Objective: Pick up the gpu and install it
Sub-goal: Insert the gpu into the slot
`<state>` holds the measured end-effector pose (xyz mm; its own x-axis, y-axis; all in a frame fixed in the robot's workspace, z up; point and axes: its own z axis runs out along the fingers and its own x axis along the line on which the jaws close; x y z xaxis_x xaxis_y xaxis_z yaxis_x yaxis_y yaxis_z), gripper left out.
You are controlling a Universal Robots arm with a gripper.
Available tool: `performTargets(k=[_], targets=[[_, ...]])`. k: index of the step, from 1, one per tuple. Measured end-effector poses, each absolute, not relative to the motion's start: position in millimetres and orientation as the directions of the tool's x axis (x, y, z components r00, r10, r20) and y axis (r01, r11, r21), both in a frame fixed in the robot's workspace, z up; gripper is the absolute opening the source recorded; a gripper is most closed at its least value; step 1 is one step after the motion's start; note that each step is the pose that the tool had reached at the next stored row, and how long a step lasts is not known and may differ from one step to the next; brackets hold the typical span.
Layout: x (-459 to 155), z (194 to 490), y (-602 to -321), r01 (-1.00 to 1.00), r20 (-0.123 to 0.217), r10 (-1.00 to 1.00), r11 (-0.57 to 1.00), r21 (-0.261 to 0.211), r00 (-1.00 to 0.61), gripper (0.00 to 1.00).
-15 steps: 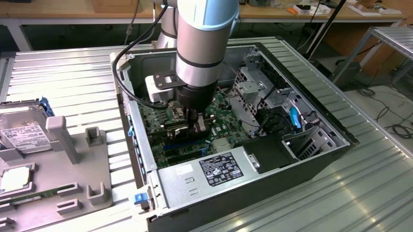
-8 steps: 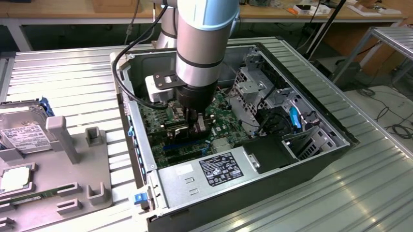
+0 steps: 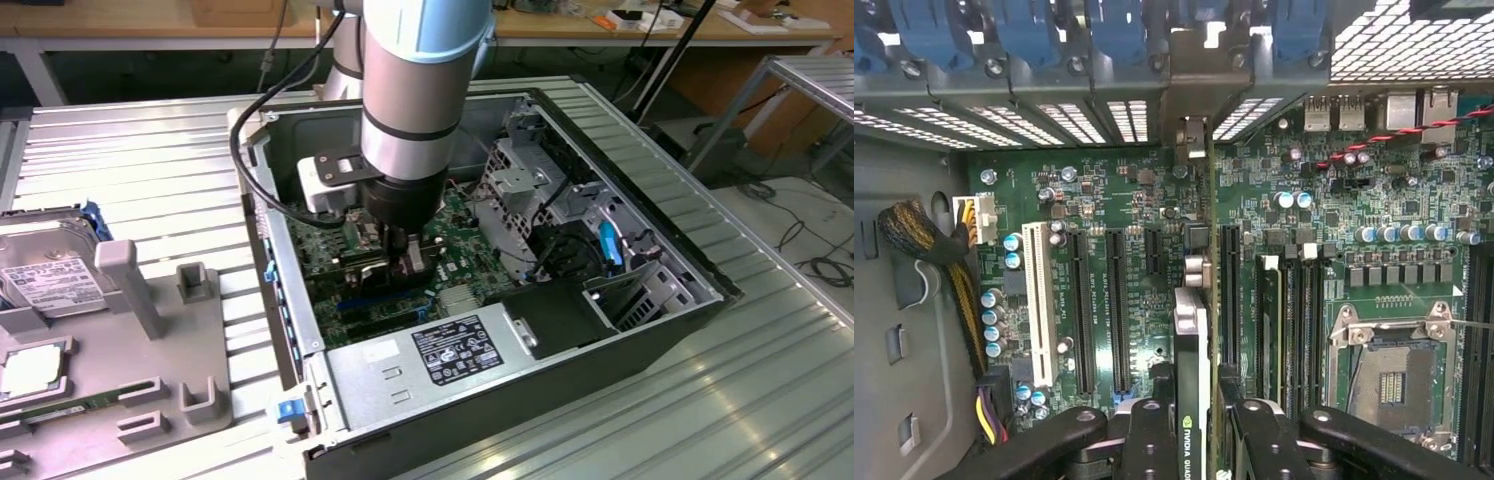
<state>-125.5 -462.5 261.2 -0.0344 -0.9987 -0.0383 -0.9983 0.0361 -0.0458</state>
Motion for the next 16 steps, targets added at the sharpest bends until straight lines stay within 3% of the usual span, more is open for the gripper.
performTargets(k=[16], targets=[[-121.6, 261.2, -462.8, -0.998, -0.035, -0.999, 0.036, -0.044, -0.035, 0.27]])
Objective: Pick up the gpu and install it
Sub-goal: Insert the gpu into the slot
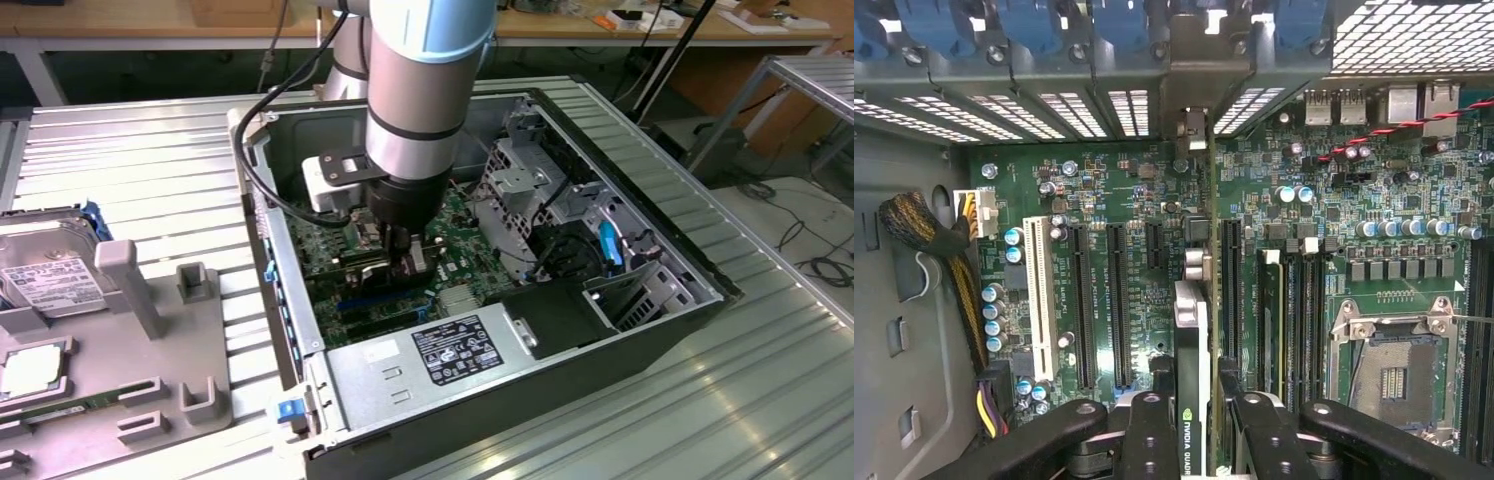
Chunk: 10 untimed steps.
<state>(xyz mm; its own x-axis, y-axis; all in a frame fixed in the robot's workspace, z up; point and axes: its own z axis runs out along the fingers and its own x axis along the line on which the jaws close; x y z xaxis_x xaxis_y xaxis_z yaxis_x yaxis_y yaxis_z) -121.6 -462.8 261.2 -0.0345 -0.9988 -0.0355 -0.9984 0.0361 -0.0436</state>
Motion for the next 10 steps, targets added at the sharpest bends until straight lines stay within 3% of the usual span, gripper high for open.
performTargets(k=[10], targets=[[-121.2, 261.2, -464.4, -0.998, -0.030, -0.999, 0.036, -0.044, -0.035, 0.27]])
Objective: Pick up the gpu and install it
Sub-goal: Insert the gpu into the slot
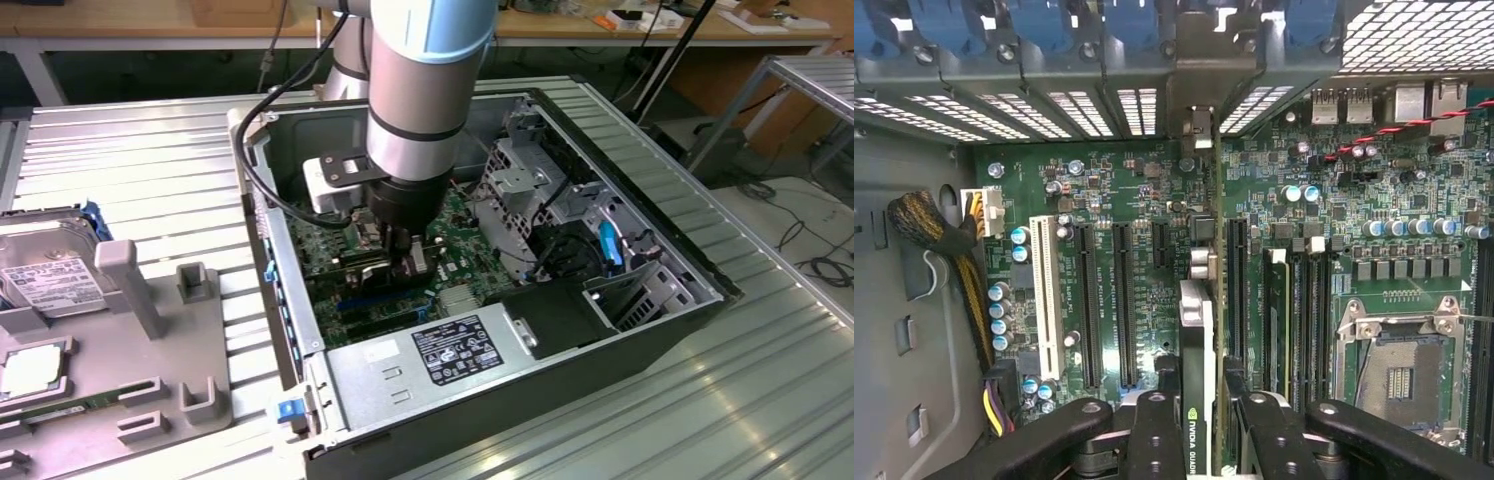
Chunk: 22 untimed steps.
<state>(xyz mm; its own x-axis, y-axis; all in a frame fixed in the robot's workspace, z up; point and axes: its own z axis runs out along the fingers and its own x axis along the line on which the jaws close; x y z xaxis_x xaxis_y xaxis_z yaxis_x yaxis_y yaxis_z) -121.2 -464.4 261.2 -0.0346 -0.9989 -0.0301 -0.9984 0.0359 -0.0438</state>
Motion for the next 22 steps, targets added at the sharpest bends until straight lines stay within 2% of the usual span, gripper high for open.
performTargets(k=[22], targets=[[-121.0, 255.8, -464.6, -0.998, -0.022, -0.999, 0.035, -0.043, -0.035, 0.27]])
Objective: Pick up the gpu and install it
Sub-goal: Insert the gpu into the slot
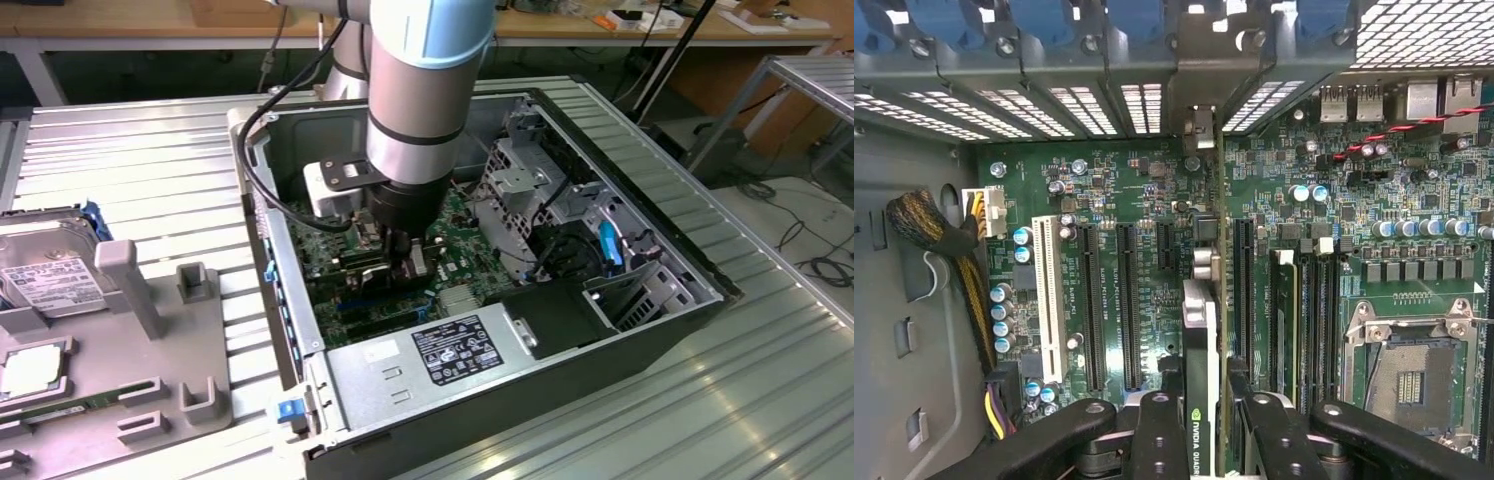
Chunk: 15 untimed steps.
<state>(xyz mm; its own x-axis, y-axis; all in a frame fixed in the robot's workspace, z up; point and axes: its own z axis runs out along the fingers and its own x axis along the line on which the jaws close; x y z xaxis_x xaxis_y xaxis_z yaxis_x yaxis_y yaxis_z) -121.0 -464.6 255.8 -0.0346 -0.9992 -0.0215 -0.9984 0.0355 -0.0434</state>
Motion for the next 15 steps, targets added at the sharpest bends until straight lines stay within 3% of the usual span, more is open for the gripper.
performTargets(k=[15], targets=[[-125.5, 252.6, -462.5, -0.998, -0.022, -0.999, 0.036, -0.044, -0.035, 0.27]])
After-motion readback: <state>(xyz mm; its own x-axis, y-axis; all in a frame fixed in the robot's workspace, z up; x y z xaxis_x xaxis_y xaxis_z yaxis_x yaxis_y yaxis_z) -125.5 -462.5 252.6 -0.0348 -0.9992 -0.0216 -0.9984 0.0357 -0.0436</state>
